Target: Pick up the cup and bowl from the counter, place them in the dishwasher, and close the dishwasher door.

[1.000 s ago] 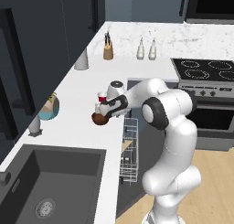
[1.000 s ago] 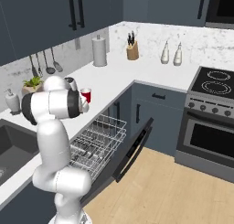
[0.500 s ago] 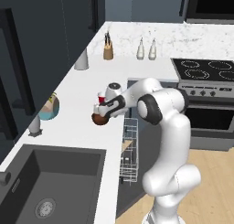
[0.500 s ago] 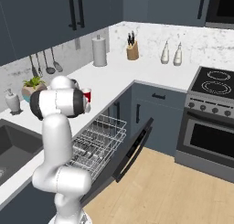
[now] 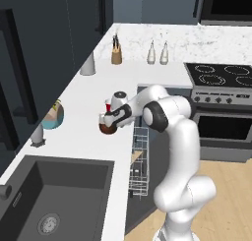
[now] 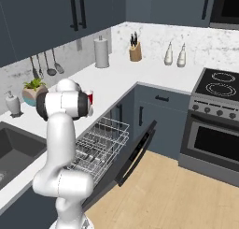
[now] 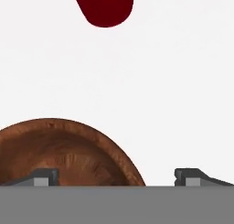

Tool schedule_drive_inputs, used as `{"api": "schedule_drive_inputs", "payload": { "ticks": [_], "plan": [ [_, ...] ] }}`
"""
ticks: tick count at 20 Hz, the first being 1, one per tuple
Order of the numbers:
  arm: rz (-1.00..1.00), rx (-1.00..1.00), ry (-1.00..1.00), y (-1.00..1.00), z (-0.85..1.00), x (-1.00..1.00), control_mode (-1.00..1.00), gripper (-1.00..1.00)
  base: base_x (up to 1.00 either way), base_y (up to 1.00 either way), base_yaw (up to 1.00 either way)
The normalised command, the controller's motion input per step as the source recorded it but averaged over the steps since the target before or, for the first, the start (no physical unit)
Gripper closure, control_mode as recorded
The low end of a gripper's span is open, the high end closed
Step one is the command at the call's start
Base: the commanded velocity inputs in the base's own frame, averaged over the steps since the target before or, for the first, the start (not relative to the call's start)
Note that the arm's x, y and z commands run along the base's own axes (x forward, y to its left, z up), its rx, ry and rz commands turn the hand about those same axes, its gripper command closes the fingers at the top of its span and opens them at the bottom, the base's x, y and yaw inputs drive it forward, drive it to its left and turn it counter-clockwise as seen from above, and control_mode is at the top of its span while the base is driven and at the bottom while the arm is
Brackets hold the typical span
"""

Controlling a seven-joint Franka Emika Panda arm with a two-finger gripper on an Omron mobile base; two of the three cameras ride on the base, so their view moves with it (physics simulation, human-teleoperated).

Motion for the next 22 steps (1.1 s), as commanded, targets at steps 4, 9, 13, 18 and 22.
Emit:
{"api": "schedule_drive_inputs", "payload": {
  "ticks": [4, 9, 13, 18, 22],
  "plan": [
    [-0.01, 0.00, 0.00, 0.00, -0.22, 0.01, -1.00, 1.00, 0.00, 0.00, 0.00],
    [-0.09, 0.00, 0.00, 0.00, -0.02, -0.11, -1.00, 1.00, 0.00, 0.00, 0.00],
    [-0.14, 0.00, -0.05, -0.08, 0.00, -0.46, -1.00, 1.00, 0.00, 0.00, 0.00],
    [-0.14, 0.00, -0.10, -0.33, 0.06, -0.55, -1.00, 1.00, 0.00, 0.00, 0.00],
    [-0.07, 0.00, -0.04, -0.59, 0.19, -0.37, -1.00, 1.00, 0.00, 0.00, 0.00]
  ]
}}
